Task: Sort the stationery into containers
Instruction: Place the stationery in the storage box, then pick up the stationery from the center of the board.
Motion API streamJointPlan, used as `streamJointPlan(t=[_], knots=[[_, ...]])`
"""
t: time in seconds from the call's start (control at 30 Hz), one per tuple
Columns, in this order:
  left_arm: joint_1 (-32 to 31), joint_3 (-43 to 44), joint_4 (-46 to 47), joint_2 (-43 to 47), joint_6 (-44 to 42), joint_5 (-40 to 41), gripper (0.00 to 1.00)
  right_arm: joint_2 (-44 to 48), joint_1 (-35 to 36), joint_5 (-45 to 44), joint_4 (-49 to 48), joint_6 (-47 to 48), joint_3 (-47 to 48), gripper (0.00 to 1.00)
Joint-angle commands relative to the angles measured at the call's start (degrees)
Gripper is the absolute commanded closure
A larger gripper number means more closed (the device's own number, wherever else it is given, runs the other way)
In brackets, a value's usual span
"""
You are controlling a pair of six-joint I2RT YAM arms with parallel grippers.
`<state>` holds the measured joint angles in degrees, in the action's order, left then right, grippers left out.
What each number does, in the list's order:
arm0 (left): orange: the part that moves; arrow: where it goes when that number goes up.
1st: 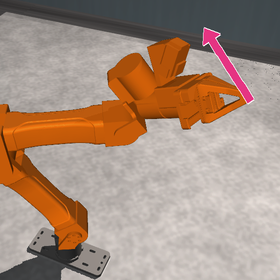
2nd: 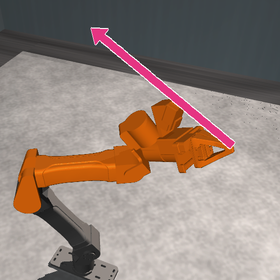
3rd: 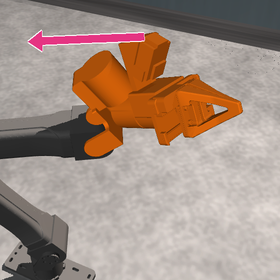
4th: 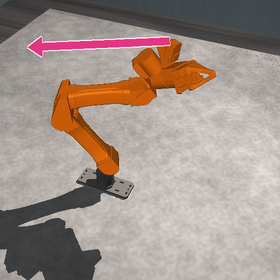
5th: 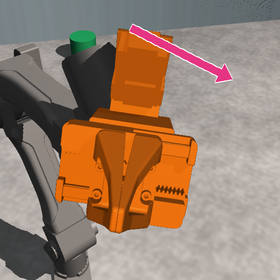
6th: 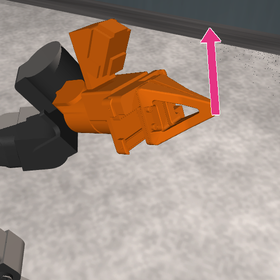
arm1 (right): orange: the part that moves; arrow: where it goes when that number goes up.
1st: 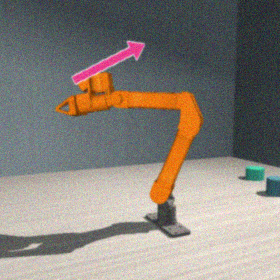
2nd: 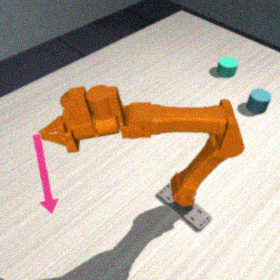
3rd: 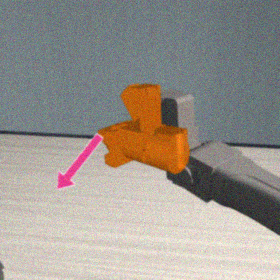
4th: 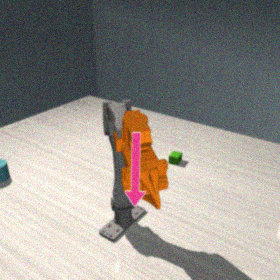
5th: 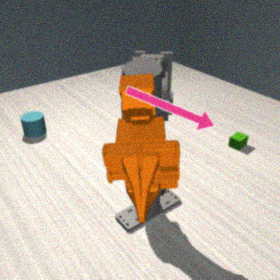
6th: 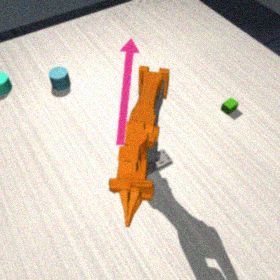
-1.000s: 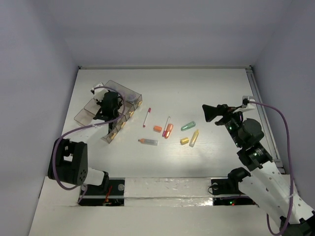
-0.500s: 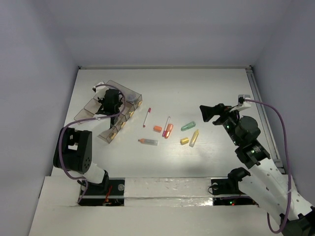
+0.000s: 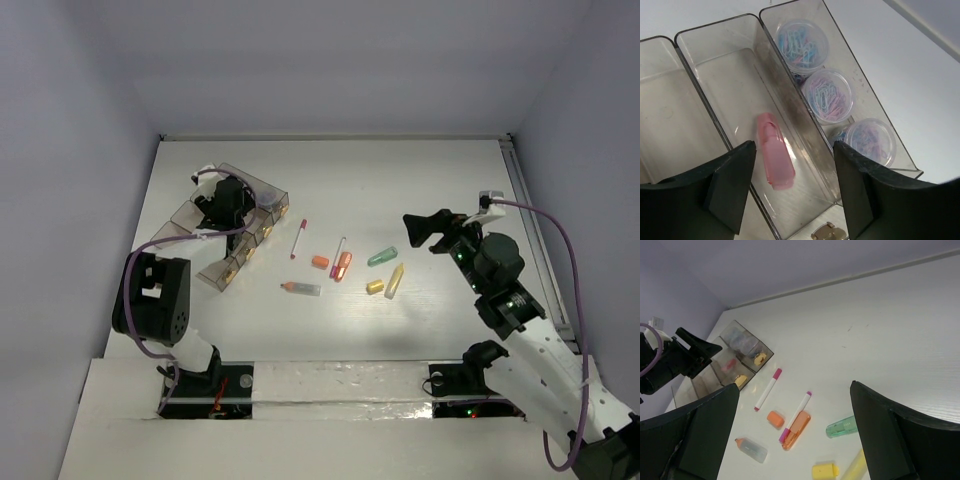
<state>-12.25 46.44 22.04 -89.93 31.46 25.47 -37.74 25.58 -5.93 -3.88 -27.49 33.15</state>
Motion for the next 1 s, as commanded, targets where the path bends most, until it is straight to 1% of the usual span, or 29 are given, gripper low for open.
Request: streamJointPlan(t=[0.0, 0.03, 0.07, 0.1, 0.2, 0.23, 0.27, 0.3, 0.33, 0.37, 0.4, 0.43, 0.47, 0.57, 0.7, 0.8, 0.97], knots=[[0.3, 1.2, 2.74, 2.21, -0.79, -0.25, 0.38, -0.14, 0.34, 0.48, -3.24, -0.2, 0.87, 0.02], [0.3, 0.94, 2.83, 2.56, -0.7, -0.6, 0.34, -0.23, 0.34, 0.48, -3.24, -0.11, 0.87, 0.02], [0.3, 0.68, 3.0, 3.0, -0.7, -0.95, 0.34, -0.15, 0.34, 0.4, -3.24, -0.11, 0.78, 0.02], [0.3, 0.33, 3.27, 4.14, -0.7, -2.34, 0.34, -0.23, 0.34, 0.31, -3.24, -0.11, 0.78, 0.02], [-3.47, -1.34, 6.33, 7.12, -2.19, -5.33, 0.38, 0.2, 0.34, -0.21, -3.24, -0.11, 0.69, 0.02], [-7.48, -1.7, 7.48, 7.57, -2.89, -6.65, 0.4, 0.38, 0.34, -0.48, -3.24, -0.11, 0.69, 0.02], [-9.96, -1.87, 8.79, 7.84, -5.51, -8.84, 0.41, 0.56, 0.34, -0.57, -3.24, -0.11, 0.6, 0.02], [-12.6, -1.7, 10.63, 7.49, -7.1, -12.52, 0.41, 0.82, 0.34, -0.83, -3.15, -0.03, 0.6, 0.02], [-18.19, -1.35, 11.09, 7.05, -8.77, -13.77, 0.41, 0.91, 0.34, -1.01, -2.98, -0.02, 0.69, 0.02], [-20.68, -0.91, 11.53, 6.35, -12.27, -15.52, 0.42, 1.08, 0.34, -1.1, -2.63, 0.06, 0.69, 0.02], [-23.14, 0.22, 11.71, 4.35, -13.69, -19.28, 0.42, 1.35, 0.34, -1.53, -2.62, 0.06, 0.6, 0.02], [-25.43, 0.84, 11.79, 3.28, -15.1, -20.54, 0.43, 1.87, 0.34, -1.71, -2.62, 0.06, 0.52, 0.02], [-29.37, 1.37, 11.71, 2.31, -16.16, -21.6, 0.43, 2.14, 0.34, -1.89, -2.71, -0.02, 0.43, 0.02], [-34.31, 3.57, 12.06, -1.9, -18.72, -24.24, 0.44, 3.46, 0.34, -2.85, -2.71, -0.02, 0.08, 0.02], [-37.75, 8.74, 9.96, -8.4, -21.96, -28.36, 0.43, 3.99, 0.34, -3.12, -2.27, 0.15, 0.16, 0.02], [-40.21, 12.97, 6.97, -12.1, -24.08, -29.08, 0.42, 3.81, 0.34, -3.03, -2.36, 0.15, 0.16, 0.02], [-41.54, 17.63, 3.8, -16.76, -26.54, -28.73, 0.39, 4.07, 0.34, -3.12, -2.19, 0.24, 0.25, 0.02]])
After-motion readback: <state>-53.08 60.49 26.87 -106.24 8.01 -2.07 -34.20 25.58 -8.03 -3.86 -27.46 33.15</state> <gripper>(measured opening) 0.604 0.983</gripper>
